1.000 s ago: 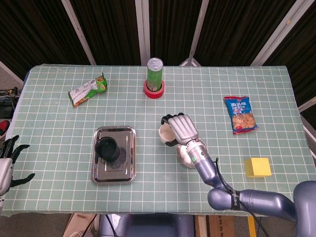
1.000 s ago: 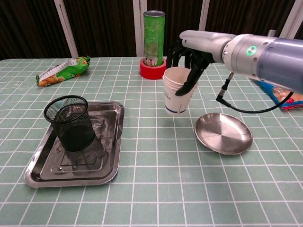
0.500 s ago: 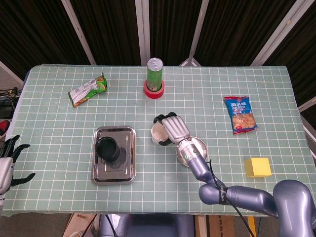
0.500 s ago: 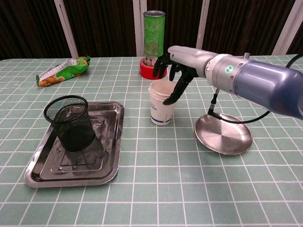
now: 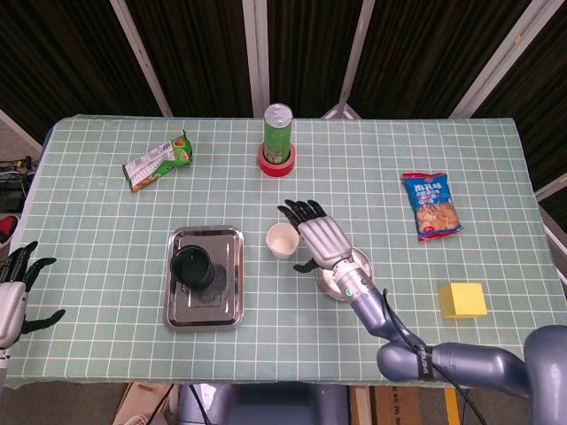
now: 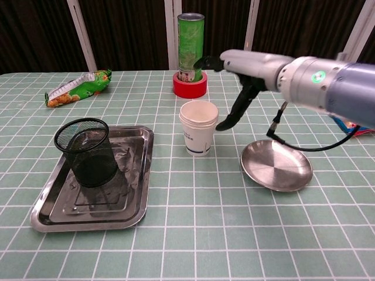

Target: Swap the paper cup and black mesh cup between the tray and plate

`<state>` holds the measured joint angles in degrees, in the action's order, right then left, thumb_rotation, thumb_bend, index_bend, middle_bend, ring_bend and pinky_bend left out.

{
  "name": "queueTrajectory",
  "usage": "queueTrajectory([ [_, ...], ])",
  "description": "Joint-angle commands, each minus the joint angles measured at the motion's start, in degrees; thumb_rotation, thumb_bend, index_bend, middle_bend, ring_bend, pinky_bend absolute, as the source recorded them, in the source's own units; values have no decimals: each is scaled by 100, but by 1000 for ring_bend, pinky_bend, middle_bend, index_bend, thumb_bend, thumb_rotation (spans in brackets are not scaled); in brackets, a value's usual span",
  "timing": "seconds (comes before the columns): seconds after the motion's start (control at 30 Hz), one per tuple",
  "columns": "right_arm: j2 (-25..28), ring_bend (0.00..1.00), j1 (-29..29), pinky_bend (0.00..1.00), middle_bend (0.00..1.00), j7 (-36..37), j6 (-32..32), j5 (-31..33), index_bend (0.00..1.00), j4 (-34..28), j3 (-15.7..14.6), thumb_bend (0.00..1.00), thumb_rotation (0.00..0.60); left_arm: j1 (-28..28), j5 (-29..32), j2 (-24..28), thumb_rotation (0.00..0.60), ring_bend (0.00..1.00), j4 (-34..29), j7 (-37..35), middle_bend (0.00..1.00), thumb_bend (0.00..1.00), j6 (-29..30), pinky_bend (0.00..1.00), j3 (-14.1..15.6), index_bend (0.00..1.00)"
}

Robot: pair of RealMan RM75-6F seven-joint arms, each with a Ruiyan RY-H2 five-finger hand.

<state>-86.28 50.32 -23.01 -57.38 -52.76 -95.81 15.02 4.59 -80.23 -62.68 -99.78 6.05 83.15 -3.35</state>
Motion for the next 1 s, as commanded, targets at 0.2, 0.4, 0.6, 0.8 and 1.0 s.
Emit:
queueTrajectory([
  [0.2,2184,0,-2322,0,0,694,-2236,-1842,20,-1604,-1460,0,600,77,-397,277,600,0,-60,-620,0,38,-83,155,69,189],
  [0.4,2264,0,-3349,0,0,1580,-2747,-2667,3,-968,-2373,0,600,857,-583,638,600,0,-554,-916,0,36,-1103,133,-119,127],
  [0.6,2267,0,-3671,0,0,1584,-2868,-2698,0,-719,-2437,0,600,1820,54,761,600,0,-1074,-340,0,33,-2453,80,-471,53],
  [0.8,2223,0,-3854,0,0,1808,-2926,-2679,0,-506,-2250,0,600,2598,967,249,600,0,-1158,541,0,27,-3197,67,-688,53],
  [1.0,2249,0,-3934,0,0,1916,-2863,-2688,0,-455,-2127,0,600,2964,1507,-401,600,0,-972,1023,0,27,-3318,68,-651,53],
])
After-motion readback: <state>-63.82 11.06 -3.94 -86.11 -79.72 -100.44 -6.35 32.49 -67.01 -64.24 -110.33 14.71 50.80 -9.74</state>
